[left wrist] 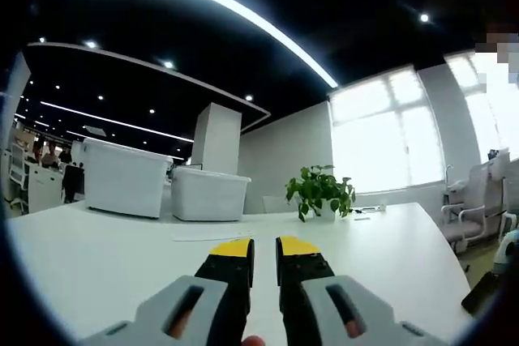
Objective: Clamp the fixed fixture on the desktop, loosen the retaining clip, secure it to the edge of the desk, and tighten the retaining clip.
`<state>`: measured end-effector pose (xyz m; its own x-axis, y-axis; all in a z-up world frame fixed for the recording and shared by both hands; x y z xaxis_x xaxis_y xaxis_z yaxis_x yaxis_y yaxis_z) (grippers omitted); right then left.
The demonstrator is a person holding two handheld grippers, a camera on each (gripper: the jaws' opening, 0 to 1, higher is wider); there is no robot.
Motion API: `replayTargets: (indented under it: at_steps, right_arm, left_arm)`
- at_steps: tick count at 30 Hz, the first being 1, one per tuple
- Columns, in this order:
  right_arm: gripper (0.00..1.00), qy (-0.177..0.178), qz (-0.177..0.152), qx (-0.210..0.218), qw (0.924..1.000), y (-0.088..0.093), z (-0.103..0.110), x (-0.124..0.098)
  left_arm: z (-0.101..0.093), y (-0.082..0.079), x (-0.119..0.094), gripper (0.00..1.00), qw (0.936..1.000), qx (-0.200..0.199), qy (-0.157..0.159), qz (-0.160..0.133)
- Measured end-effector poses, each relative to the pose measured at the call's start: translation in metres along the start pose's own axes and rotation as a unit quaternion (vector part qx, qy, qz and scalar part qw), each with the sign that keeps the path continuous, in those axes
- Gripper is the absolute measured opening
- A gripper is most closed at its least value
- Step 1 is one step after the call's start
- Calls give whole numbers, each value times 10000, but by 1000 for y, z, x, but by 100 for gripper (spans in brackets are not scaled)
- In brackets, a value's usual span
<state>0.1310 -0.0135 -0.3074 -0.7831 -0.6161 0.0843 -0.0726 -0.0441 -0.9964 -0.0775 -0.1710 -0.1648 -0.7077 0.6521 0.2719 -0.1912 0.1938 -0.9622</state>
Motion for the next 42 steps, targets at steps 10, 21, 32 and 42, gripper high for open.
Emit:
replayTargets:
  at_steps: [10, 21, 32, 42]
  right_arm:
    - [0, -26, 124, 215, 9997, 6, -6, 11]
    - [0, 74, 94, 174, 9998, 11, -17, 24]
    - [1, 216, -75, -294, 9993, 15, -24, 30]
    - [3, 248, -30, -417, 9988, 16, -21, 32]
  left_arm:
    - [-5, 0, -1, 11, 10000, -3, 40, -24]
    - [2, 1, 3, 11, 9999, 10, 109, -1]
    - [5, 3, 5, 11, 9999, 18, 162, -3]
    - [7, 6, 5, 11, 9998, 69, 178, 51]
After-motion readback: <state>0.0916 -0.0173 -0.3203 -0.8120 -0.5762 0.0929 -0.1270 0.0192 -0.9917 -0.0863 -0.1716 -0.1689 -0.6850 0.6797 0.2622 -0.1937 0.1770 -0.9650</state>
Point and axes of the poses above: the point that each gripper's makers call its tool centre point, and the gripper's own axes: x roughly forward along the fingers, z roughly to its left, y roughly out of its underside, the point moved 4 cm from there along -x, roughly backward along the fingers, and after that the axes turned 7 degrees about y, right-handed, at the moved point
